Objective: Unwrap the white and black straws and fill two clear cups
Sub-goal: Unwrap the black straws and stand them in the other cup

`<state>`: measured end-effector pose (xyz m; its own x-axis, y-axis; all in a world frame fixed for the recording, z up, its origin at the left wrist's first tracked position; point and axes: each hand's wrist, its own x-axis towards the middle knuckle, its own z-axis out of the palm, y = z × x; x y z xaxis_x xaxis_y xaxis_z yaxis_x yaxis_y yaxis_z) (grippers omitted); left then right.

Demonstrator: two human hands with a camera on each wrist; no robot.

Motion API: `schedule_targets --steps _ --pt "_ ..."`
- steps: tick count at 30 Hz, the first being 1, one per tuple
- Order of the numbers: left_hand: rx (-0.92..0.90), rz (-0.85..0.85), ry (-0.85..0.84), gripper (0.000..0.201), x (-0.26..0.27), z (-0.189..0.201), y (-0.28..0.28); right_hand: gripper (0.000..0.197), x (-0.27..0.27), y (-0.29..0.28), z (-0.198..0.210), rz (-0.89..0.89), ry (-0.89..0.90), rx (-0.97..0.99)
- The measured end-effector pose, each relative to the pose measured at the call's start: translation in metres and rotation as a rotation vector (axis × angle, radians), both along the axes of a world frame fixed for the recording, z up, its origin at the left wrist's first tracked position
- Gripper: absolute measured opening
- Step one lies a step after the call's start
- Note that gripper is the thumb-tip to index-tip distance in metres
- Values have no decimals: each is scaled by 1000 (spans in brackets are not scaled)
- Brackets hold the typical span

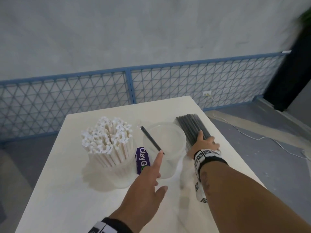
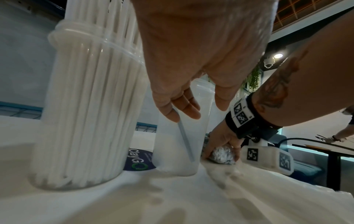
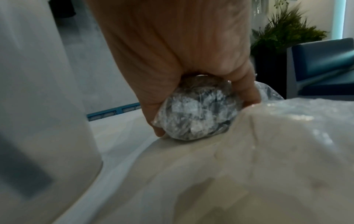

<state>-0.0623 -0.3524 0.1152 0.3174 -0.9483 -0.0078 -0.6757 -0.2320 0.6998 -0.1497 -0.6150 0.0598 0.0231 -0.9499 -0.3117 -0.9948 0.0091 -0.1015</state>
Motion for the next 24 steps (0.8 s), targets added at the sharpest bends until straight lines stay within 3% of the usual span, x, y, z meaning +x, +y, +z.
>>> schedule_targets --steps 2,4,7,10,16,19,21,24 --pt "4 23 1 98 1 3 -6 104 1 -2 1 -34 -44 -17" --pt "1 38 7 93 2 5 -10 101 2 -3 10 -152 -226 2" --pt "-6 47 9 84 4 4 -15 82 1 -3 32 -386 -768 54" --pt "-5 61 -22 81 3 6 -19 64 -5 7 64 -468 -1291 151" --pt "-47 79 -13 72 3 17 -21 61 -39 66 159 -10 -1793 169" --pt "-162 127 171 44 9 21 -15 61 -51 110 171 285 -1856 375" --pt "-206 219 517 22 13 27 -6 75 -56 140 164 470 -1744 516" --pt "-63 272 1050 35 18 35 20 98 -65 184 137 669 -1478 591"
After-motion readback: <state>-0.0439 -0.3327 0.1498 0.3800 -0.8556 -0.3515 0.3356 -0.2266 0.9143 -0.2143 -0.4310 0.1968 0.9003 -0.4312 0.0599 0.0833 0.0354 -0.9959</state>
